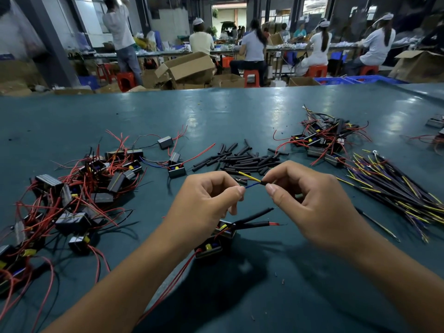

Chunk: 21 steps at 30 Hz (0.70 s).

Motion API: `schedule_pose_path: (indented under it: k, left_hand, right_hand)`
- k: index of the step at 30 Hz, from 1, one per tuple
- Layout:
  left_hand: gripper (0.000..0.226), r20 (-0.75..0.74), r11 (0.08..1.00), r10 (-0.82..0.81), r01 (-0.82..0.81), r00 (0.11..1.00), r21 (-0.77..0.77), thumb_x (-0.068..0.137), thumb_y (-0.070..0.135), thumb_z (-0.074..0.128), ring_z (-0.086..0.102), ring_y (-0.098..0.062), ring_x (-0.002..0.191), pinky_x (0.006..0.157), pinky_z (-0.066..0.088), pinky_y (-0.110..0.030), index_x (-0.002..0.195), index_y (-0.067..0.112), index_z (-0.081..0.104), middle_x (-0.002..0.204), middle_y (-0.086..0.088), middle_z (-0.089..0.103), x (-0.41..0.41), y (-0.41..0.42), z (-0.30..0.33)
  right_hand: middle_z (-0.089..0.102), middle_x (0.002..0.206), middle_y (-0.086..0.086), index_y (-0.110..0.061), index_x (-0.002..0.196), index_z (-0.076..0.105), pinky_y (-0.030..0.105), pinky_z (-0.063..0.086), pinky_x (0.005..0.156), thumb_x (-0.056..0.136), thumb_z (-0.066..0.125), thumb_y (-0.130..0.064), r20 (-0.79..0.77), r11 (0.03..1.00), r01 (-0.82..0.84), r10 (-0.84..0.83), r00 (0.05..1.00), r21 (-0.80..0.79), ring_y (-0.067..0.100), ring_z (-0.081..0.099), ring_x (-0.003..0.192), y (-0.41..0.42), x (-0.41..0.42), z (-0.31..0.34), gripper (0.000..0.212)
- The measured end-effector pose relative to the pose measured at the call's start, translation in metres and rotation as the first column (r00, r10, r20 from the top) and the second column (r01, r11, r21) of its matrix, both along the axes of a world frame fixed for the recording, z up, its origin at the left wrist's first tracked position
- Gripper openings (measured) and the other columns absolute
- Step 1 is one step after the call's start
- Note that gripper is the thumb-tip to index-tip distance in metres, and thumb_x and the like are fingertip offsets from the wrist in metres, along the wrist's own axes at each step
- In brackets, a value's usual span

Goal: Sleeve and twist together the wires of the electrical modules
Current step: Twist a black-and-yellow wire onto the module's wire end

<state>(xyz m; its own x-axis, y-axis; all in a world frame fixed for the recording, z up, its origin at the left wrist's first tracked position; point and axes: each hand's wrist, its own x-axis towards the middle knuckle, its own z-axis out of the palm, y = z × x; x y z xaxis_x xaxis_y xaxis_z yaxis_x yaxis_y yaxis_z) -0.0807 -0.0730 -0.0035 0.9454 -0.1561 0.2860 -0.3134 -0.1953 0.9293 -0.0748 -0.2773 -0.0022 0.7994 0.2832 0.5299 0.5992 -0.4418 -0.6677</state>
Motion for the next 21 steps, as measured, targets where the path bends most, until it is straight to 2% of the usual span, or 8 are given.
schedule_pose_path:
  k: [6, 10, 13, 17, 19, 21]
  left_hand:
    - [0.018, 0.129, 0.995, 0.001, -0.014, 0.992, 0.098, 0.089, 0.023, 0.066, 0.052, -0.005, 0.054, 0.054, 0.042, -0.020, 0.072, 0.015, 0.067, 0.057, 0.006, 0.062, -0.001, 0.002, 0.002]
    - [0.018, 0.121, 0.996, 0.013, -0.023, 0.993, 0.081, 0.087, 0.026, 0.065, 0.052, -0.006, 0.054, 0.053, 0.041, -0.020, 0.072, 0.016, 0.068, 0.057, 0.003, 0.062, 0.001, 0.004, 0.003]
    - [0.018, 0.036, 1.000, 0.003, -0.003, 0.999, 0.016, 0.084, 0.023, 0.065, 0.049, -0.008, 0.051, 0.051, 0.040, -0.016, 0.068, 0.015, 0.068, 0.055, 0.000, 0.061, 0.002, 0.004, 0.004]
    - [0.021, -0.195, 0.985, 0.062, -0.091, 0.979, -0.144, 0.080, 0.018, 0.066, 0.036, -0.013, 0.046, 0.048, 0.029, -0.022, 0.059, 0.017, 0.064, 0.053, -0.003, 0.052, 0.006, 0.007, 0.003]
    - [0.024, -0.205, 0.972, 0.067, -0.110, 0.977, -0.208, 0.086, 0.013, 0.065, 0.036, -0.012, 0.047, 0.047, 0.027, -0.022, 0.062, 0.017, 0.064, 0.055, -0.003, 0.051, 0.008, 0.010, 0.003]
    - [0.016, -0.153, 0.958, 0.017, -0.060, 0.988, -0.281, 0.085, 0.019, 0.067, 0.037, -0.011, 0.047, 0.046, 0.029, -0.019, 0.069, 0.017, 0.066, 0.060, -0.002, 0.054, 0.009, 0.011, 0.006]
  right_hand:
    - [0.062, 0.068, 0.001, -0.025, 0.090, 0.064, 0.039, 0.045, 0.057, 0.095, 0.064, -0.018, 0.005, 1.000, -0.004, 0.004, 1.000, -0.004, 0.018, 0.056, 0.061, -0.002, 0.002, -0.001, 0.009]
    - [0.062, 0.069, -0.001, -0.026, 0.090, 0.064, 0.038, 0.046, 0.057, 0.093, 0.062, -0.024, 0.007, 1.000, -0.006, 0.006, 1.000, 0.000, 0.016, 0.056, 0.060, -0.003, 0.003, 0.000, 0.005]
    - [0.061, 0.069, -0.002, -0.026, 0.089, 0.064, 0.036, 0.046, 0.055, 0.093, 0.061, -0.026, 0.015, 1.000, -0.009, 0.009, 1.000, -0.001, 0.016, 0.055, 0.060, -0.003, 0.003, -0.001, 0.005]
    - [0.062, 0.071, -0.005, -0.026, 0.090, 0.064, 0.023, 0.045, 0.055, 0.090, 0.059, -0.028, 0.039, 0.998, 0.025, -0.027, 0.999, 0.050, 0.012, 0.055, 0.060, -0.004, 0.004, 0.001, 0.005]
    - [0.063, 0.073, -0.005, -0.027, 0.089, 0.064, 0.028, 0.048, 0.058, 0.090, 0.060, -0.028, 0.028, 0.998, 0.016, -0.018, 0.999, 0.061, 0.012, 0.057, 0.062, -0.007, 0.006, 0.003, 0.005]
    - [0.064, 0.073, -0.004, -0.027, 0.090, 0.064, 0.037, 0.051, 0.062, 0.091, 0.060, -0.028, 0.015, 0.998, 0.000, 0.000, 1.000, 0.056, 0.014, 0.059, 0.064, -0.008, 0.006, 0.003, 0.005]
